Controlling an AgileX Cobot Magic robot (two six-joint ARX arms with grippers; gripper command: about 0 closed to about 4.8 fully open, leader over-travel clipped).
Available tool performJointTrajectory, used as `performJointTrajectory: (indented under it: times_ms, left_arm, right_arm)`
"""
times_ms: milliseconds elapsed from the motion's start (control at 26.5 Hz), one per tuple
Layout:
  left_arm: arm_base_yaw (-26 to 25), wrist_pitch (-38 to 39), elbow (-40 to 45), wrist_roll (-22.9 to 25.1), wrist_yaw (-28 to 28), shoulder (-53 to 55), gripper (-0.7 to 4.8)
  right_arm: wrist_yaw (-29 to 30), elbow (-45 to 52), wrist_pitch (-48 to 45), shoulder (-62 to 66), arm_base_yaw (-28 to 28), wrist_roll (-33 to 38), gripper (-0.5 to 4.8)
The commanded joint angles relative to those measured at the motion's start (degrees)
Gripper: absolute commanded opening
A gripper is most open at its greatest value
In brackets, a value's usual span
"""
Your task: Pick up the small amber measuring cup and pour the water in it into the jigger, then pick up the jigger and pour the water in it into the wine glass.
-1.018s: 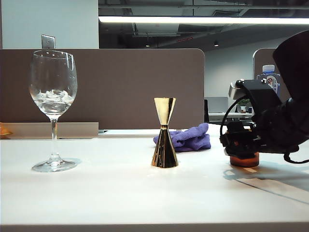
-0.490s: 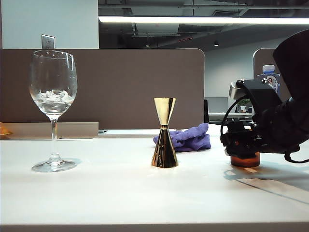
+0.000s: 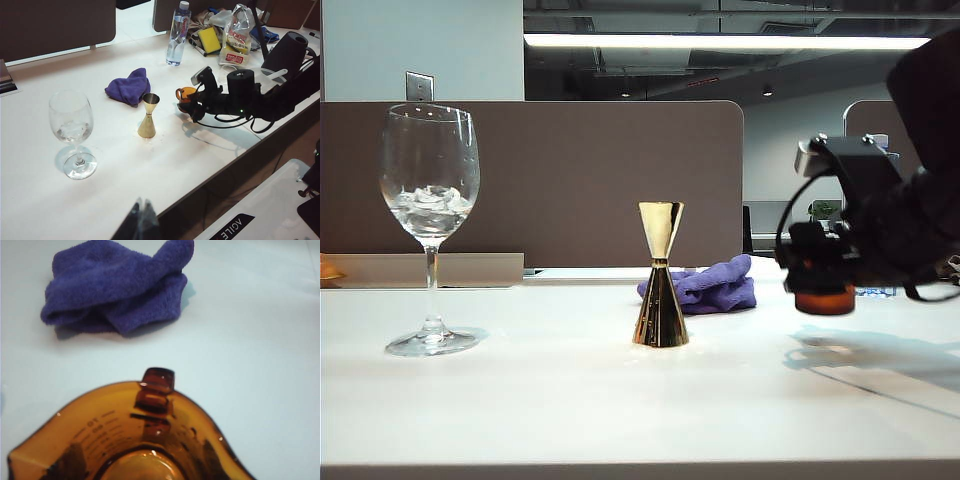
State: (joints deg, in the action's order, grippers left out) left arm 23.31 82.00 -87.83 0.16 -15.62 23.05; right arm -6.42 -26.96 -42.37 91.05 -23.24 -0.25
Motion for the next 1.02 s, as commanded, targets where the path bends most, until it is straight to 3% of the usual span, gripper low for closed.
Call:
performJointTrajectory:
  times_ms: [38, 641, 1018]
  left_arm:
    - [0.0, 0.2, -0.2, -0.2, -0.1, 0.0, -0.02]
    - [0.0, 0.2, -0.2, -0.2, -0.1, 0.0, -0.02]
    - [0.0, 0.2, -0.2, -0.2, -0.1, 0.0, -0.02]
  right_arm:
    - [-0.1, -3.1, 4.3, -2.0, 0.0, 0.2, 0.40]
    - [0.1, -20.2, 26.2, -8.9, -0.9, -2.3, 0.40]
    - [1.4, -23.9, 30.8, -9.1, -3.8, -7.0, 0.40]
